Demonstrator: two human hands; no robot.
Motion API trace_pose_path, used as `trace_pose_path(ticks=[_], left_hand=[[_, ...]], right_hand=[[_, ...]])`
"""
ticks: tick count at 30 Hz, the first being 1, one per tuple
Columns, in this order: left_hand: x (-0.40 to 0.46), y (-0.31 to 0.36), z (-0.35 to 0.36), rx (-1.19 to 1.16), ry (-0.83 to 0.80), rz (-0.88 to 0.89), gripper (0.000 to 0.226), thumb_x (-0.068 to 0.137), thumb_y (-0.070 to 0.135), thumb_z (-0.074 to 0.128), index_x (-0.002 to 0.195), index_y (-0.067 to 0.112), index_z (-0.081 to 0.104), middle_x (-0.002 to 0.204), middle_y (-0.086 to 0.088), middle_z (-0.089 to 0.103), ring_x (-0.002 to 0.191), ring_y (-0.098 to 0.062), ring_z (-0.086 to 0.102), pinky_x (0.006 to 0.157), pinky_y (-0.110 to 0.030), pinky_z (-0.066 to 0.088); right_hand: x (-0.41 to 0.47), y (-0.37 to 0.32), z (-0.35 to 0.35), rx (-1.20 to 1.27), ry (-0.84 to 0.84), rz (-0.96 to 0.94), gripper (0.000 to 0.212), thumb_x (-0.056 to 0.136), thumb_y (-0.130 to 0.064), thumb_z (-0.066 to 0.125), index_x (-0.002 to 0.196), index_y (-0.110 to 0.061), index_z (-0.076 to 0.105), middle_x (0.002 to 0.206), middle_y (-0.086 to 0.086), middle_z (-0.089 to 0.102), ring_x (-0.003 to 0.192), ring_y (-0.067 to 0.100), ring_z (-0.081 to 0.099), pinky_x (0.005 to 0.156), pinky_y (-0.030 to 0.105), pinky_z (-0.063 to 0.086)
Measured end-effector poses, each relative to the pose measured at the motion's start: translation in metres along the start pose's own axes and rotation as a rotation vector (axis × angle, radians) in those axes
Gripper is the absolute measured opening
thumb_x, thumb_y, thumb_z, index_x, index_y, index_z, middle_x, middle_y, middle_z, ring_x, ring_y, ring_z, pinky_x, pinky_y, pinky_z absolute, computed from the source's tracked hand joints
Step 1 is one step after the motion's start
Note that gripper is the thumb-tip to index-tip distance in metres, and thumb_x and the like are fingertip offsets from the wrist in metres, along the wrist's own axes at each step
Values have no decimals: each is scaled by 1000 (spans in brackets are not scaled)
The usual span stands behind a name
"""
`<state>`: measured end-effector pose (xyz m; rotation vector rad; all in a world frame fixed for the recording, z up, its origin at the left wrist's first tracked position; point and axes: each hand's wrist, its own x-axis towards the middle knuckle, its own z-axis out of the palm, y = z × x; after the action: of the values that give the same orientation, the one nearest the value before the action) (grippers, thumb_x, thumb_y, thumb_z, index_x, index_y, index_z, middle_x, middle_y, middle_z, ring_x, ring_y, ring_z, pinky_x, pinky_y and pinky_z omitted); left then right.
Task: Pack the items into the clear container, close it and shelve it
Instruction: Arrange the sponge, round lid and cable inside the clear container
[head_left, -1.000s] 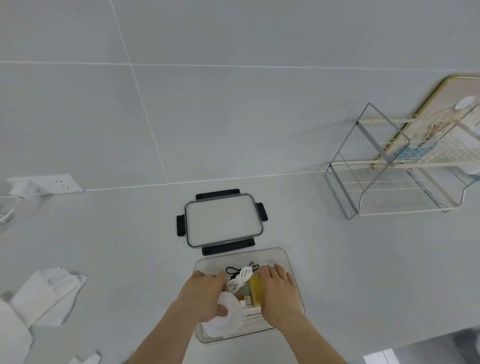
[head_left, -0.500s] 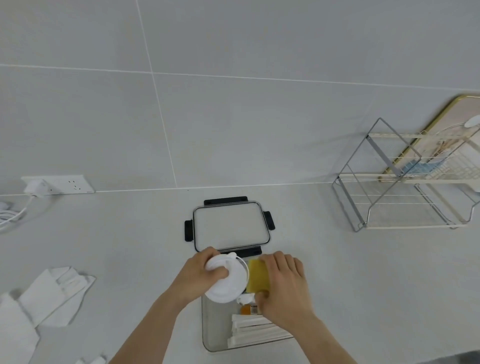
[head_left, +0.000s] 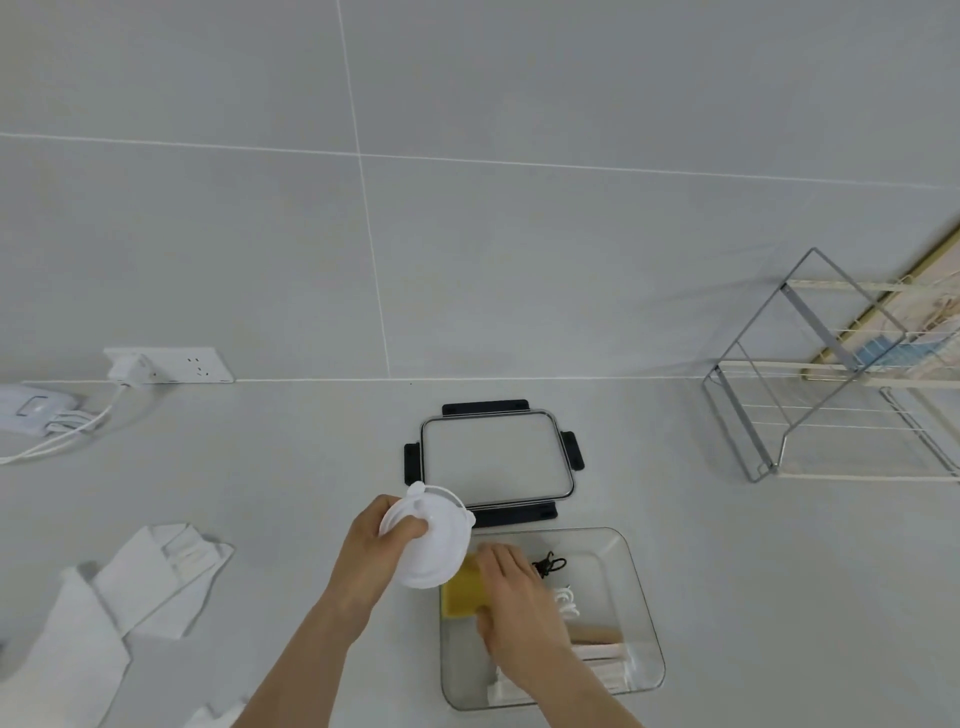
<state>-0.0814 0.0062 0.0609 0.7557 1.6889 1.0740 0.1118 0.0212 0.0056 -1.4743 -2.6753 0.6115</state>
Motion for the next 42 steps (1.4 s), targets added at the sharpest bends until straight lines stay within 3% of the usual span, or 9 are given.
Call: trace_pose_path(ticks=[4,10,16,19,22,28,30,36,42], left_hand=[[-1,-7,10,26,-16,-14,32,63,39,64,89,21,63,90,-3,67,83,-22,62,66,-30,46],[1,-4,26,58,-43,6,30,64,40,64,89,22,62,89,-1,67,84,-21,62,67,-31,46],[6,0,42,120,-72,33,31,66,41,64,92,24,60,93,0,66,86,-20,61,66,-30,48],[7,3,60,215,-103,57,25,72,39,67,92,28,57,93,3,65,85,-16,61,65,-29,49],[2,6,89,275,-166,88,31,68,43,67,93,28,57,93,7,66,85,-13,62,66,-30,50],[-9,0,135,299,-298,96,26,82,47,66,102,35,55,94,14,68,79,1,63,57,-10,45],[-11,-5,138,341,-350,137,37,84,56,57,114,35,53,100,17,68,86,8,61,69,-11,49],[-14,-37,141,1141,-332,574,52,80,69,39,113,31,50,109,16,58,105,-13,49,97,-32,35],[-11,-54,155,1526,-342,586,38,86,40,52,118,18,51,112,-3,64,116,-30,42,114,-46,17]], right_hand=[[-3,1,15,-56,-31,37,53,84,4,58,132,-15,47,142,6,36,139,24,33,89,36,56],[-9,13,18,73,61,-43,34,93,-11,60,127,-16,66,138,2,60,149,27,36,124,41,26],[-27,46,-8,261,482,148,20,86,-12,68,97,-29,70,92,-16,67,91,10,62,72,29,56],[-31,59,-32,769,465,464,6,92,-31,65,93,-35,68,87,-9,74,72,8,68,67,35,59],[-28,71,-51,1255,258,602,27,88,-49,69,112,-36,65,100,1,78,86,16,76,74,36,64],[-30,94,-68,1304,287,598,28,85,-9,77,111,-21,74,99,9,79,90,28,76,70,43,65],[-32,106,-73,1315,390,651,23,86,-7,76,106,-18,75,99,7,78,90,28,74,65,36,63],[-27,121,-76,1182,528,717,24,85,-9,73,98,-29,73,97,0,75,87,26,69,72,39,61],[-29,120,-60,1207,589,781,20,86,-11,73,98,-27,71,96,6,73,79,22,65,73,38,60]])
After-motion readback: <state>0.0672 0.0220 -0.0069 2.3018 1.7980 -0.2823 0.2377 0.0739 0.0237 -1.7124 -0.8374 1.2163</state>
